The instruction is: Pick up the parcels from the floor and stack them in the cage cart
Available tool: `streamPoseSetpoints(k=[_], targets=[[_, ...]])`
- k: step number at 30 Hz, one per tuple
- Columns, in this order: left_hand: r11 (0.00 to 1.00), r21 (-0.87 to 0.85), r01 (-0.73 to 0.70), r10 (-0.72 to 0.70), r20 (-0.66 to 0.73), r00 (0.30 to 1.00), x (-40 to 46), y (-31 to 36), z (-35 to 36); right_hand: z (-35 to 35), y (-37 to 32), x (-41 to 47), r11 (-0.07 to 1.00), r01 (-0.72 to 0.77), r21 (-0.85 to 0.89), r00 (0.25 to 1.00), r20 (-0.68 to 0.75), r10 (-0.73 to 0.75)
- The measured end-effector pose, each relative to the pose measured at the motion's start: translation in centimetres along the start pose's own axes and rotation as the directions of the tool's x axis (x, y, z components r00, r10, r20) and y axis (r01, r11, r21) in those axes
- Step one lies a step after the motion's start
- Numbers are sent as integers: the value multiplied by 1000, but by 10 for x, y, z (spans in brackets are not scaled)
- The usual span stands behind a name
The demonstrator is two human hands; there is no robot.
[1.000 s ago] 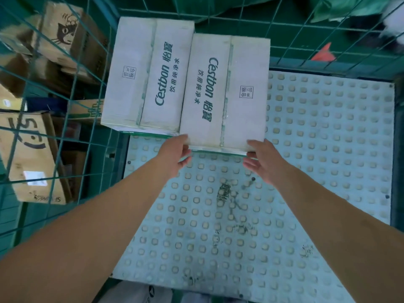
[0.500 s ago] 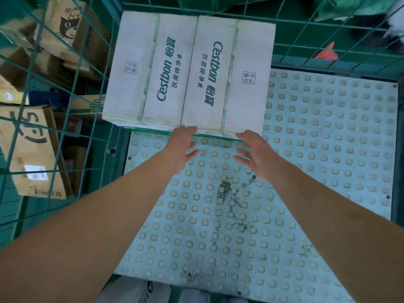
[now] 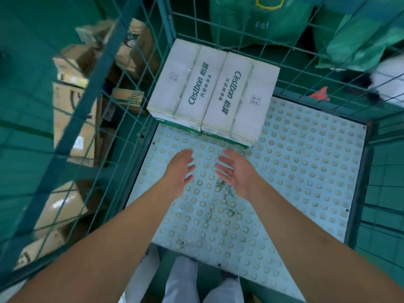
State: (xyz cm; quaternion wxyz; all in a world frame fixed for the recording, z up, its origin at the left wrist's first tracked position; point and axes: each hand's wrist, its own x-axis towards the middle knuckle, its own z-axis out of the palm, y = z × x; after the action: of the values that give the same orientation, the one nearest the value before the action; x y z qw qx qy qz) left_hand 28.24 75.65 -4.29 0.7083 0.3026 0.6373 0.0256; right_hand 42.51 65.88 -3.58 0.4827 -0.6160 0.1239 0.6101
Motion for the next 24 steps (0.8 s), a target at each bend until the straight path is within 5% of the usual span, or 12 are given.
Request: streamPoseSetpoints(k=[14, 24], targets=[[957, -237, -166, 101, -263, 959, -326, -90, -77, 41, 61, -280, 964, 5, -266, 969, 240, 61], [800, -549, -243, -40, -453, 891, -449, -211, -136, 94, 163, -360, 795, 62, -604, 885, 402, 237]])
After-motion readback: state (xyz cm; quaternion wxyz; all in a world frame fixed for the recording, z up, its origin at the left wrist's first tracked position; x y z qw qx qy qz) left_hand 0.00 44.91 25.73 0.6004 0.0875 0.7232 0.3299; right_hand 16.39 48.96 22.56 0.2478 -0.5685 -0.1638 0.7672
